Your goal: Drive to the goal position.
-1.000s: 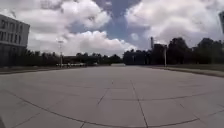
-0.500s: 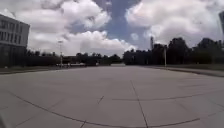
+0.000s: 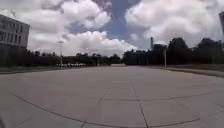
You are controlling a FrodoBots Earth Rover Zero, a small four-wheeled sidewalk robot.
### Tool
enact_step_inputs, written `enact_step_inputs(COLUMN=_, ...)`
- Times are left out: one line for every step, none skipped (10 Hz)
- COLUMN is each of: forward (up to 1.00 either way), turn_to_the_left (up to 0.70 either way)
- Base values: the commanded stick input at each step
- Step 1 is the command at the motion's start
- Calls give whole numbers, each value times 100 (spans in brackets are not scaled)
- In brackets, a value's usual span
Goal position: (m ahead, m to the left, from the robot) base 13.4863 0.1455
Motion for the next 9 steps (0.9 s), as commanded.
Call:
enact_step_inputs(forward=11, turn_to_the_left=0)
enact_step_inputs(forward=0, turn_to_the_left=0)
enact_step_inputs(forward=0, turn_to_the_left=0)
enact_step_inputs(forward=0, turn_to_the_left=0)
enact_step_inputs(forward=0, turn_to_the_left=0)
enact_step_inputs(forward=0, turn_to_the_left=0)
enact_step_inputs(forward=0, turn_to_the_left=0)
enact_step_inputs(forward=0, turn_to_the_left=0)
enact_step_inputs(forward=0, turn_to_the_left=0)
